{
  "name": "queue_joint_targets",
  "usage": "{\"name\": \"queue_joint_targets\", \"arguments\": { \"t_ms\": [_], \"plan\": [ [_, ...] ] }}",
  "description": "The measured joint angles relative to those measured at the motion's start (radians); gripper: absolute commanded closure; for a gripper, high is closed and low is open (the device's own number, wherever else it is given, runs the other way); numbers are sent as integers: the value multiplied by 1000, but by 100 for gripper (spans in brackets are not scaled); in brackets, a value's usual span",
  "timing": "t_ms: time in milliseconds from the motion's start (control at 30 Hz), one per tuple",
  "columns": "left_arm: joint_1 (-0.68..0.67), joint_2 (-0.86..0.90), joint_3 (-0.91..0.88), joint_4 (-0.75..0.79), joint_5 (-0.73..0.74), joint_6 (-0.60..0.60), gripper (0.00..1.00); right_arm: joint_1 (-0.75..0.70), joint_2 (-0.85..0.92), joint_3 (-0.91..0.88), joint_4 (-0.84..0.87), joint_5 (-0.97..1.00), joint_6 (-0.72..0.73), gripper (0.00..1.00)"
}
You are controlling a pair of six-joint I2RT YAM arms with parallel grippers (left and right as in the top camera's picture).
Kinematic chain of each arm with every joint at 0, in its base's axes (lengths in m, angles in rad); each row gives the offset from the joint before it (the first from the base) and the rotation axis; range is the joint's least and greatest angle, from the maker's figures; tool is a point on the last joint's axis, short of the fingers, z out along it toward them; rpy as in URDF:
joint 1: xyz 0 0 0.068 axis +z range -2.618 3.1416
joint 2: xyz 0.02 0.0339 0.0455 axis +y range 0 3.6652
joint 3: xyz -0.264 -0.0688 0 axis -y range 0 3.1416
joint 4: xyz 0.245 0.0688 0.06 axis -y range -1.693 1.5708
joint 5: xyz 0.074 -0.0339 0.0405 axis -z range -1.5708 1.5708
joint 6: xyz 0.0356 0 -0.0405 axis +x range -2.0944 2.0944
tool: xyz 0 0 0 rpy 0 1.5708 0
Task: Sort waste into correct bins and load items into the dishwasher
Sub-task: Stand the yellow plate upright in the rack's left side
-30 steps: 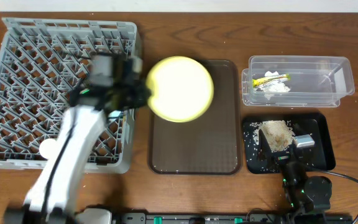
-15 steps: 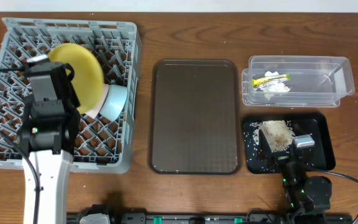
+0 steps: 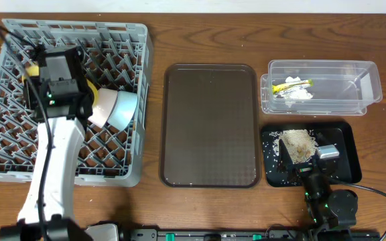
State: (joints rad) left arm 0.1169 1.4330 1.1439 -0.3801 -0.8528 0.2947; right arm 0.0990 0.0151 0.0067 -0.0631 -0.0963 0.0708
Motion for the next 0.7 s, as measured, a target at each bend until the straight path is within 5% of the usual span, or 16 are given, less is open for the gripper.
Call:
{"name": "queue_joint_targets", "arguments": {
  "t_ms": [367,467,600,700],
  "plan": [
    [45,11,0,-9,-35,14,91,0,0,0,0,0,0,1],
    [47,-3,0,-44,-31,-29,75,0,0,0,0,0,0,1],
    [45,-52,-1,-107,29,-98,69,0,0,0,0,0,0,1],
    [46,-95,-1,-134,83,-139,55,0,0,0,0,0,0,1]
  ]
}}
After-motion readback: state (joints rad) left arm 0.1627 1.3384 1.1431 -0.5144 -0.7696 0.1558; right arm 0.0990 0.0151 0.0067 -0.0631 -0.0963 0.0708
